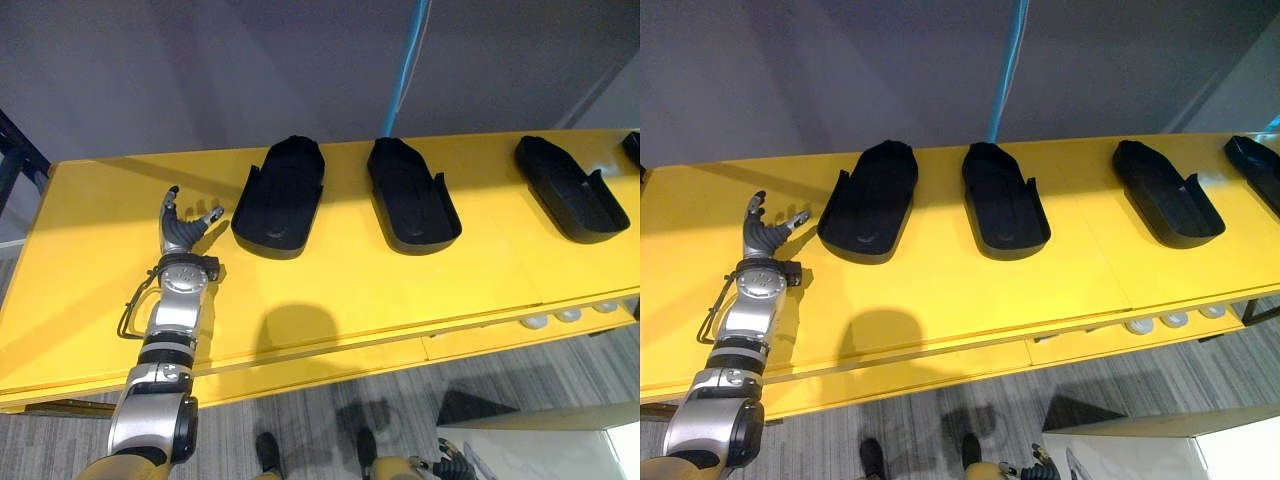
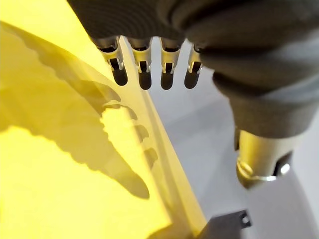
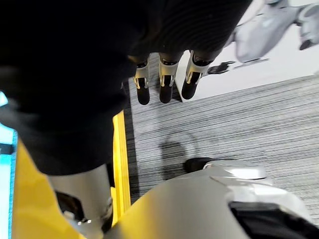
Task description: Walk over and take plastic housings, then place them on the shelf
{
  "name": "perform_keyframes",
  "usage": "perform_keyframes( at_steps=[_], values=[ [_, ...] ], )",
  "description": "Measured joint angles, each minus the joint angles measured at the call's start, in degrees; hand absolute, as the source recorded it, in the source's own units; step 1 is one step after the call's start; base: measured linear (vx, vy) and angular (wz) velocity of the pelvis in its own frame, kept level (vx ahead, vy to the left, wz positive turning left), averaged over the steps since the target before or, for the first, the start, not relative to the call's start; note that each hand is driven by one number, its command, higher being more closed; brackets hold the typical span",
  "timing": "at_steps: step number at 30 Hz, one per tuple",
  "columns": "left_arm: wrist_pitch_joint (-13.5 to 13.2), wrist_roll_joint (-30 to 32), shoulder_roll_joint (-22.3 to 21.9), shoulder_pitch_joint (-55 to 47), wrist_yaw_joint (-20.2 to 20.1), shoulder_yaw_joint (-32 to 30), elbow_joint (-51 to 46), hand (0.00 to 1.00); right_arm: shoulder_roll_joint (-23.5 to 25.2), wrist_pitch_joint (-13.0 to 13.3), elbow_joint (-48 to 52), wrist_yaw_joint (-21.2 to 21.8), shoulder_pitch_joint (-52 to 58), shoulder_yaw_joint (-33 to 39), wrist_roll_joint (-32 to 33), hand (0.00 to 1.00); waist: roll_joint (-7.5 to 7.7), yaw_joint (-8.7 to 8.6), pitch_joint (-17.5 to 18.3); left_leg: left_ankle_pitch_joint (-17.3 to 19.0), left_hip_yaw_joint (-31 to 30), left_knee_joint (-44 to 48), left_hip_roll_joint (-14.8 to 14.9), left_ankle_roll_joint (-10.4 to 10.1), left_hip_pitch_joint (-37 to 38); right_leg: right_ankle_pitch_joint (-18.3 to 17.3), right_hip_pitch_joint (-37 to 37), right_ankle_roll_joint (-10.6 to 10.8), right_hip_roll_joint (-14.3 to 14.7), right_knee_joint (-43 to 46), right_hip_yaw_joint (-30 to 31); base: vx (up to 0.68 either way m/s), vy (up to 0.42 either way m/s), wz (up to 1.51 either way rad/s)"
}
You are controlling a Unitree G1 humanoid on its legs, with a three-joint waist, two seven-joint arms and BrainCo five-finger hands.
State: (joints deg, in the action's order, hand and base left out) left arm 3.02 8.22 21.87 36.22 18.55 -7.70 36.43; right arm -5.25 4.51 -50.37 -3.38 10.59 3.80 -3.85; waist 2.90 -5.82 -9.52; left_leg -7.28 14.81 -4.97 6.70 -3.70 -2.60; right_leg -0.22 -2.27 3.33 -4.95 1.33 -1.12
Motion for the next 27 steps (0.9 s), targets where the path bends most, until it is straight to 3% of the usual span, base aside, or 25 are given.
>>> perform_keyframes(
  at_steps=[11,14,20,21,27],
  values=[
    [-0.1,0.0,0.1,-4.5,0.3,0.0,-10.3,0.00,-0.2,0.0,-0.1,0.1,0.0,-0.6,0.0,0.00,0.16,0.42,0.0,0.0,-0.9,-0.2,-0.3,0.0,1.4,-0.2,2.1,0.0,-0.3,-0.2,-0.9,-0.01,0.022,0.05],
    [-1.8,0.0,-1.1,-7.7,1.2,0.2,-17.3,0.00,-0.2,0.0,-0.2,0.1,0.1,-0.6,0.0,0.00,0.24,0.46,0.1,0.0,-1.0,-0.3,-0.3,0.0,1.7,-0.5,2.1,-0.1,-0.4,-0.2,-1.0,-0.03,0.012,0.01],
    [-8.0,-0.3,-4.5,-14.8,1.5,3.3,-32.4,0.00,-0.1,0.0,-0.5,0.1,0.1,-0.6,0.0,0.00,0.44,0.61,0.4,0.1,-1.0,-0.3,-0.5,-0.1,1.7,-0.7,2.2,-0.1,-0.5,-0.2,-1.0,0.00,0.000,0.00],
    [-9.1,-0.4,-5.4,-16.4,1.3,4.9,-35.1,1.00,-0.1,0.0,-0.6,0.1,0.1,-0.6,0.0,0.00,0.44,0.60,0.5,0.1,-1.0,-0.2,-0.5,-0.1,1.7,-0.7,2.4,-0.1,-0.5,-0.2,-1.0,0.04,0.010,-0.02],
    [-12.4,-1.3,-8.9,-23.0,-1.9,15.0,-40.6,1.00,-0.7,0.0,-1.0,0.1,0.1,-2.2,0.0,0.00,0.35,0.46,1.8,0.3,-0.4,-0.2,-0.3,-0.2,1.9,-0.5,2.3,0.1,-0.4,-0.2,-0.5,0.00,0.007,-0.05]
  ],
)
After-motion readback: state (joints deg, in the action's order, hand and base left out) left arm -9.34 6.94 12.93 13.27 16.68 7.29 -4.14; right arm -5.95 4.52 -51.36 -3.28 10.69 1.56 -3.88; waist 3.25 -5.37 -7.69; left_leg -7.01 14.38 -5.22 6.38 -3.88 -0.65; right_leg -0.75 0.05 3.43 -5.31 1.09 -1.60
